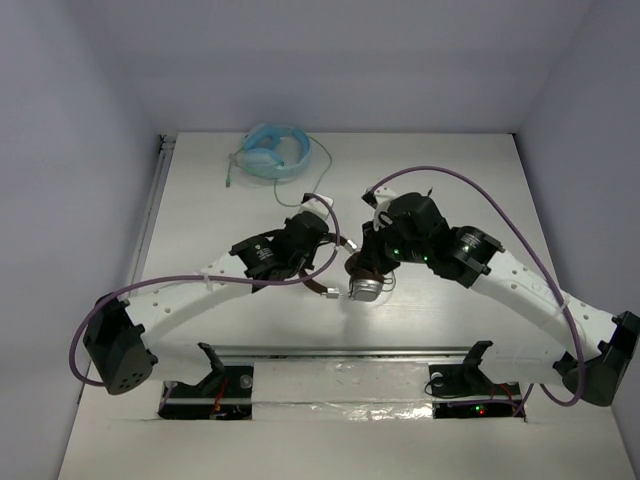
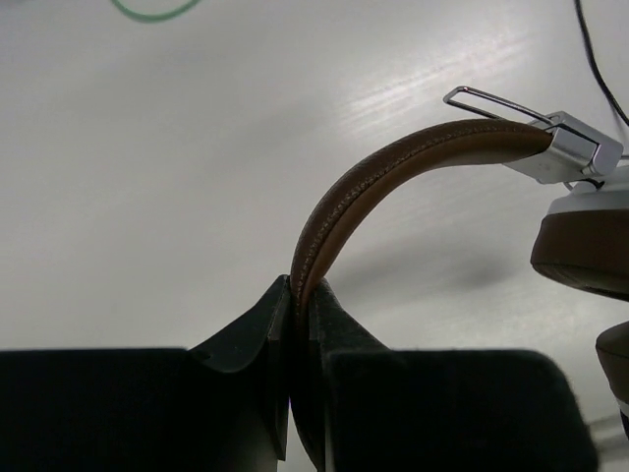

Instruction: Wrap the headphones

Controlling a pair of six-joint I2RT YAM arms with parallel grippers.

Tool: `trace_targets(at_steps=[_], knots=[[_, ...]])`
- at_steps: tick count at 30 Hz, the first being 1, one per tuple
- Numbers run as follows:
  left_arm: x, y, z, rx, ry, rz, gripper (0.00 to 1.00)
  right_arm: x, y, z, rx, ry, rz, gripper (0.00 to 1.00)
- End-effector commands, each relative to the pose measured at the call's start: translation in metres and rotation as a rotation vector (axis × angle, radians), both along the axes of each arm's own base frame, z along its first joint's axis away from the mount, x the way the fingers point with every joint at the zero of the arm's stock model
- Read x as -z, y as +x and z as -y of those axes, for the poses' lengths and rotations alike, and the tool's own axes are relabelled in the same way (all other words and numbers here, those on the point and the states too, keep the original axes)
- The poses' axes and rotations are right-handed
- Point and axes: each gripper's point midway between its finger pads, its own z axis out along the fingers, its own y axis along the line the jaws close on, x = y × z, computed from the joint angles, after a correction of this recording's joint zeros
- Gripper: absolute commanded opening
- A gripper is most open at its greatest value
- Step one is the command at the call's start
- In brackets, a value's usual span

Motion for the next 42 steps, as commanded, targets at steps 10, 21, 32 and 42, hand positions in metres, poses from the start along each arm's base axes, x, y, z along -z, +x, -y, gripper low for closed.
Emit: trace_targets(at_steps=[10,21,32,42], knots=[[-0.026,-0.06,0.037,0.451,-0.189,-0.112,0.0,-0.036,0.032,0.019,0.088,-0.096,0.198,0.0],[-0.051,-0.061,0.032,0.542,-0.402,-0.104,0.0,-0.067,0.06,0.065,0.377,-0.056,0.398,0.0],[-0.081,-0.085,0.047,0.693,-0.551,-0.074,0.0,-0.064,0.09,0.062,0.52,-0.042,0.454,0.08],[-0.114,-0.062,0.03,0.571,-0.68,0.051,0.0,-0.062,0.106,0.073,0.517,0.125,0.409,0.16]])
